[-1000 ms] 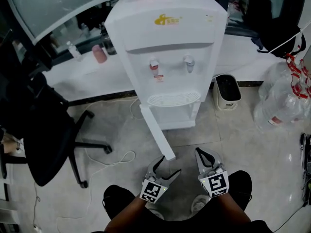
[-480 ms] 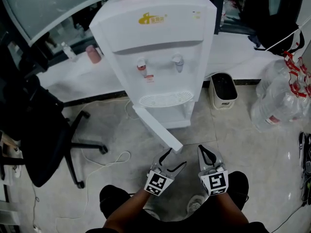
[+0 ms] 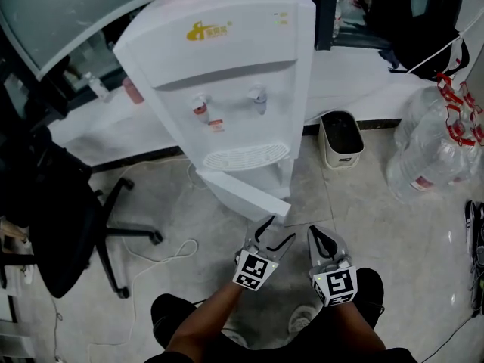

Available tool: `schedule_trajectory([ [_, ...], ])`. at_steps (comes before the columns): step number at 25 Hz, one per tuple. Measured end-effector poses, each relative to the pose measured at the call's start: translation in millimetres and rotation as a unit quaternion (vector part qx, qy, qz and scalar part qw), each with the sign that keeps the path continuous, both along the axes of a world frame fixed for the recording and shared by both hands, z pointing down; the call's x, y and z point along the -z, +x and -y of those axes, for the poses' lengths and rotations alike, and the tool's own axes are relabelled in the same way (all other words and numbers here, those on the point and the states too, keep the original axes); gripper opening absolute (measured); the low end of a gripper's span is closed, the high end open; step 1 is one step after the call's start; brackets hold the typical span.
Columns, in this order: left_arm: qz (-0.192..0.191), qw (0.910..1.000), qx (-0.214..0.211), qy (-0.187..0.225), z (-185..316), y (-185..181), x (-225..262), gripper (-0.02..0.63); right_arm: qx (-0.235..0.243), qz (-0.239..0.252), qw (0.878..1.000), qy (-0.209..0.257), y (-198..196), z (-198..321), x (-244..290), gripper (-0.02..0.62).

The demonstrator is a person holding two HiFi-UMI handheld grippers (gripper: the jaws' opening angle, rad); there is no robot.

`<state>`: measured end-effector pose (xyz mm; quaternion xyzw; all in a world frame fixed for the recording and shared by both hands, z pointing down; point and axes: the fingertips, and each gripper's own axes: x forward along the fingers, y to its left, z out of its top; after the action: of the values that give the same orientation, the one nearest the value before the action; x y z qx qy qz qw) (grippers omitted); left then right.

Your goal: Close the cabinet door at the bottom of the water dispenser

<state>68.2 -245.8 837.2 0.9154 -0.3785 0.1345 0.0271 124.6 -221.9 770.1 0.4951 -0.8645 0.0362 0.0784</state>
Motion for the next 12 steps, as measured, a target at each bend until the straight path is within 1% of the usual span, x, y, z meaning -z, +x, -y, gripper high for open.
schedule_trajectory([
  [2,0.004,1.0000,-0.002,0.000,7,2,0,0.324,0.004,-0.002,1.000,0.000,-1,2,-3,0.005],
  [6,0.009,0.9999,-0.004,0.005,21,0,1,0.273,0.014,-0.002,1.000,0.009,-5,5,0,0.005],
  [9,0.002,1.0000,0.003,0.002,36,-3,2,0.261,0.020,0.000,1.000,0.010,-8,5,0,0.005],
  [12,0.007,1.0000,0.000,0.004,49,2,2,0.265,0.027,-0.001,1.000,0.010,-10,4,-1,0.005],
])
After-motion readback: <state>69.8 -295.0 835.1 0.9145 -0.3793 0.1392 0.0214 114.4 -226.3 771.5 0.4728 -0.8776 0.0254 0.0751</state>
